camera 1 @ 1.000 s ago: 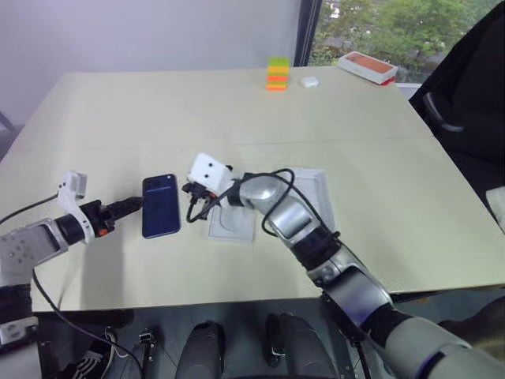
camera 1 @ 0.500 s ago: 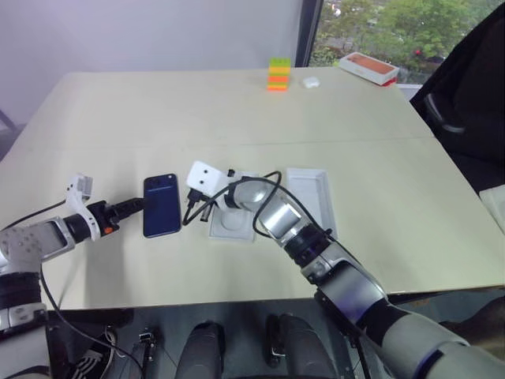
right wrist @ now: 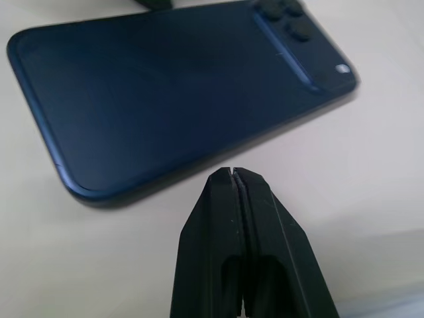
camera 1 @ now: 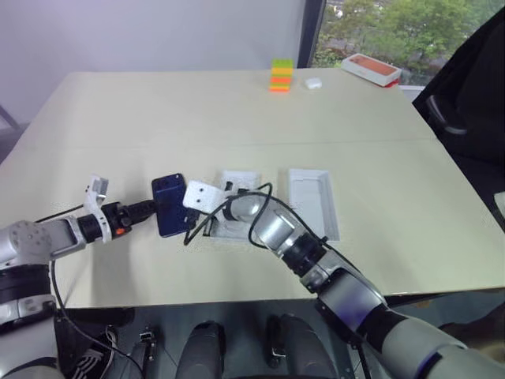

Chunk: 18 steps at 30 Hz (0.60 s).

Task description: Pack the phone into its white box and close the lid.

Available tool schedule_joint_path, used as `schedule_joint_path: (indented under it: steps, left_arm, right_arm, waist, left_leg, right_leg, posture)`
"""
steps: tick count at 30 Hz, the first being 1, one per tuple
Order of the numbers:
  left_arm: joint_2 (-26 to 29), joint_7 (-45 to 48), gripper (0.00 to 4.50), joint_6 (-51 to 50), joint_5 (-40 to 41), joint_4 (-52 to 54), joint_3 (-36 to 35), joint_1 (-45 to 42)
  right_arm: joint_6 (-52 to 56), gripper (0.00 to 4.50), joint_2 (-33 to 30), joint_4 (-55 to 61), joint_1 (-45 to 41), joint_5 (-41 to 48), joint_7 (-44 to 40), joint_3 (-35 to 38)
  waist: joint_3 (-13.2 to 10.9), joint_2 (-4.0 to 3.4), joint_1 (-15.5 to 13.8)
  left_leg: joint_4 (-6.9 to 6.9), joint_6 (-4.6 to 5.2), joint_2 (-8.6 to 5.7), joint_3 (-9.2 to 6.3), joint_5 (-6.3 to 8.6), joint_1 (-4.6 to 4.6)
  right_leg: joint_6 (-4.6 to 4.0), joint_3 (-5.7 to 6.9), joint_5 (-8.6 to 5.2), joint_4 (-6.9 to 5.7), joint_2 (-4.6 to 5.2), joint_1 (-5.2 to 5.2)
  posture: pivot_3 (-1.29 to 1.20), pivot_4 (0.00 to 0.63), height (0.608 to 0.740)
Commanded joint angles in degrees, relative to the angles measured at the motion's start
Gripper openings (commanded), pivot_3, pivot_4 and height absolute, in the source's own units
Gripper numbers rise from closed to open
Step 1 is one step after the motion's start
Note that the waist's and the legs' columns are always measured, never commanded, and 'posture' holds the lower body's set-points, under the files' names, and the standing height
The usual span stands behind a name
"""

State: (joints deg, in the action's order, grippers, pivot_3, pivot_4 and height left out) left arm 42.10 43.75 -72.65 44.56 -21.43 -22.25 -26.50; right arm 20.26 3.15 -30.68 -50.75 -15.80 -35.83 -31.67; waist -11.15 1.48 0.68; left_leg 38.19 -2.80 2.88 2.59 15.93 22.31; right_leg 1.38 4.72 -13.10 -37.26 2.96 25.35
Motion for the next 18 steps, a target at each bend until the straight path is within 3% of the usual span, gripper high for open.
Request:
schedule_joint_path:
  steps: [1,11,18]
  left_arm:
    - [-1.60,0.67,3.03,-2.60,-0.36,-0.91,2.99,0.68]
    - [-2.26,0.97,3.03,-2.00,-0.92,-0.79,2.80,1.39]
    - [-6.19,0.35,3.03,-4.73,0.85,-1.75,1.32,0.60]
  right_arm:
    - [-1.09,0.06,-0.27,0.43,-0.37,-2.27,-0.07,-1.77]
    - [-3.37,0.06,-3.17,0.13,-2.09,-4.33,-2.53,-2.26]
    - [-3.00,0.06,-3.95,2.37,1.01,-3.64,-6.58,-3.04]
  waist:
    - [0.02,0.00,0.00]
    - [0.07,0.01,-0.08]
    - [0.15,-0.03,-0.21]
  left_leg:
    - [0.00,0.00,0.00,0.00,0.00,-0.02]
    - [0.02,0.00,-0.02,-0.02,0.00,-0.18]
    - [0.02,0.00,-0.05,-0.02,0.00,-0.29]
  right_leg:
    - [0.00,0.00,0.00,0.00,0.00,-0.01]
    - [0.00,0.00,0.00,0.00,0.03,-0.20]
    - [0.04,0.02,-0.02,0.02,0.06,-0.35]
  posture:
    - [0.00,0.150,0.740]
    - [0.00,0.150,0.740]
    - [0.00,0.150,0.740]
